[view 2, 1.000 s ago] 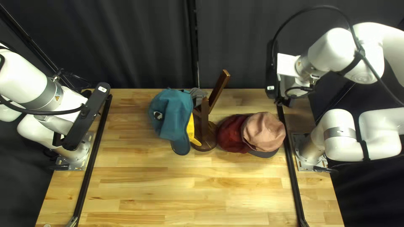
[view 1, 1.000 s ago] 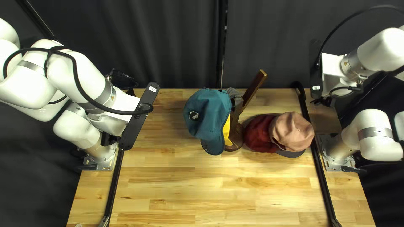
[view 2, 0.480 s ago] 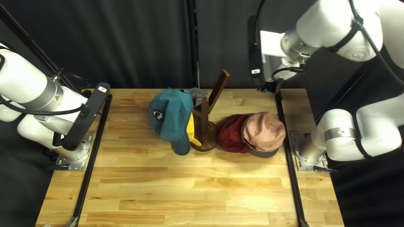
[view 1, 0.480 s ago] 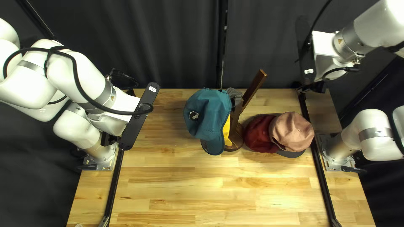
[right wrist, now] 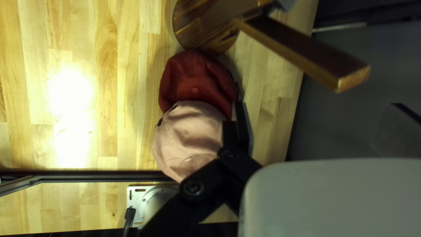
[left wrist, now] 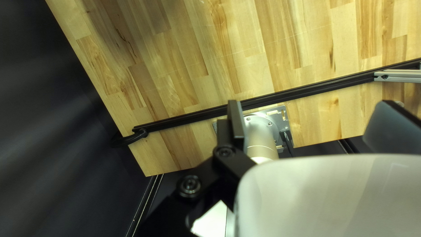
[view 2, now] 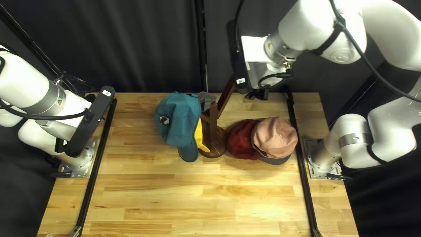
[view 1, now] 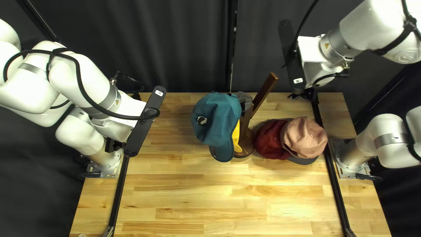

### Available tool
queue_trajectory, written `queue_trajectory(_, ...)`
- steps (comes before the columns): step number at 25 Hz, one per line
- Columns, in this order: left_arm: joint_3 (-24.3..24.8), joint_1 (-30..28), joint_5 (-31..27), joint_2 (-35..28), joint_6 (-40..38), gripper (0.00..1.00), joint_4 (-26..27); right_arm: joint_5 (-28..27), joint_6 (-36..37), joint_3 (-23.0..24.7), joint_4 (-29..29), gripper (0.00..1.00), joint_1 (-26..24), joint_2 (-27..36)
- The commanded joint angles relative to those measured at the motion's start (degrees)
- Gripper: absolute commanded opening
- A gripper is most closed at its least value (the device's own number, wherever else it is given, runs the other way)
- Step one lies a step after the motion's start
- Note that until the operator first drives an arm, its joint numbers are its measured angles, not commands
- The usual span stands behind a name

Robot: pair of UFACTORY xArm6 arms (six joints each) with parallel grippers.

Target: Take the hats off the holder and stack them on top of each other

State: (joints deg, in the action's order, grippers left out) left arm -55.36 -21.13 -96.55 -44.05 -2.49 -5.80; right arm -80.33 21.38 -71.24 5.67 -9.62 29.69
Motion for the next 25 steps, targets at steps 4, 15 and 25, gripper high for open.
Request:
queue_trajectory(4, 0.0, 0.0, 0.0, 0.0, 0.0, 1.0, 0.0, -0.5, 1.4, -0.3, -0.8, 1.0, -0.3, 0.9)
queue_trajectory(15, 0.0, 0.0, 0.0, 0.0, 0.0, 1.0, 0.0, -0.5, 1.4, -0.3, -0.8, 1.0, -0.3, 0.9)
queue_trajectory(25, 0.0, 0.0, 0.0, 0.0, 0.0, 1.0, 0.0, -7.1, 1.5, -0.6, -0.3, 1.0, -2.5, 5.2)
